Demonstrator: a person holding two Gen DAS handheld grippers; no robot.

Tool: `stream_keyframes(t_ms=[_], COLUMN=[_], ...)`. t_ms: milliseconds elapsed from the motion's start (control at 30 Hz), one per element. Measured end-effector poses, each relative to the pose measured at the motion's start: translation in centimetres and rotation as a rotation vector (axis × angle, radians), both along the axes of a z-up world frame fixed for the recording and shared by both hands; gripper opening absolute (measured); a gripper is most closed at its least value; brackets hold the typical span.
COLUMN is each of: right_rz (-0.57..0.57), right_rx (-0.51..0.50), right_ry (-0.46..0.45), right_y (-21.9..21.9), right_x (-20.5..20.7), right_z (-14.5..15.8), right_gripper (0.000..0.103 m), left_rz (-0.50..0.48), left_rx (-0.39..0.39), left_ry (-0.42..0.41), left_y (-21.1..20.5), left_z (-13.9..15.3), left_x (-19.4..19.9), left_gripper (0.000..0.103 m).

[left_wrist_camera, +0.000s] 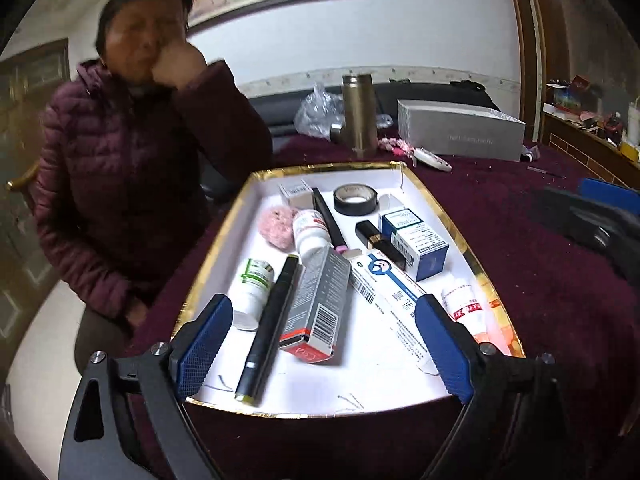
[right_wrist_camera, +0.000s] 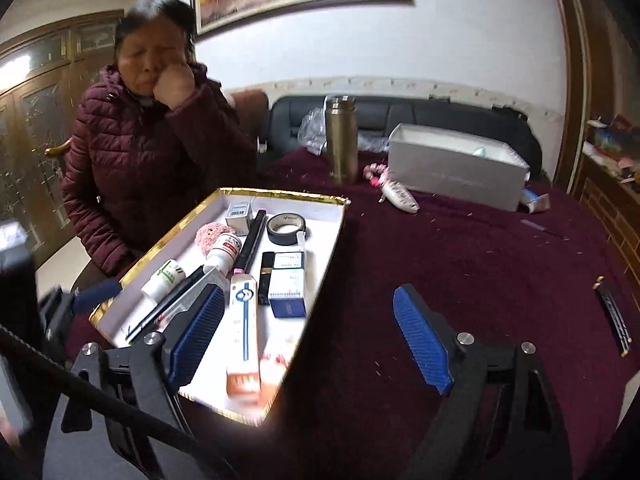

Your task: Organize objects

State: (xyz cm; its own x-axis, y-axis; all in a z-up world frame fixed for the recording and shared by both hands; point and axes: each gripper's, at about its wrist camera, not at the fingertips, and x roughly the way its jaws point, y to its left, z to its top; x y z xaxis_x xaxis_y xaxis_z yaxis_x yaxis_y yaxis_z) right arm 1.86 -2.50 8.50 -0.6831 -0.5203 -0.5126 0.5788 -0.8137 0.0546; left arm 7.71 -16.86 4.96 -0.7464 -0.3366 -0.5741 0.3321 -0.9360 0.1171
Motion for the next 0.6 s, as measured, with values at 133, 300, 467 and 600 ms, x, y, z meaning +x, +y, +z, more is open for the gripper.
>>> stream_keyframes(t_ms=[133, 300, 467, 600], right_rz=[-0.014, -0.007, 0.034, 0.043], right_rx=[-0.025, -0.063, -0.018, -0.009], right_ry=[0.073, 0.103, 0.095, 0.086], right_y=[2.0, 3.0, 1.2, 0.9], right_x=[2.4, 3.7, 4.4, 4.7], right_z=[-0.4, -0.8, -1.7, -2.4], right_gripper=[0.089, 0.089, 0.089, 0.090], left_rz=[0.078, 0.146, 0.056, 0.055], left_rx=[-0.006, -0.086, -0.056, -0.034], left_ry=[-0.044, 0.045, 0.004, 0.013], left_y=[0.1, 0.8, 1.2, 1.3], left_z=[0.3, 0.7, 0.2, 0.4], left_x=[0.3, 2.7, 2.5, 2.9], left_gripper=[0.089, 0.089, 0.089, 0.089])
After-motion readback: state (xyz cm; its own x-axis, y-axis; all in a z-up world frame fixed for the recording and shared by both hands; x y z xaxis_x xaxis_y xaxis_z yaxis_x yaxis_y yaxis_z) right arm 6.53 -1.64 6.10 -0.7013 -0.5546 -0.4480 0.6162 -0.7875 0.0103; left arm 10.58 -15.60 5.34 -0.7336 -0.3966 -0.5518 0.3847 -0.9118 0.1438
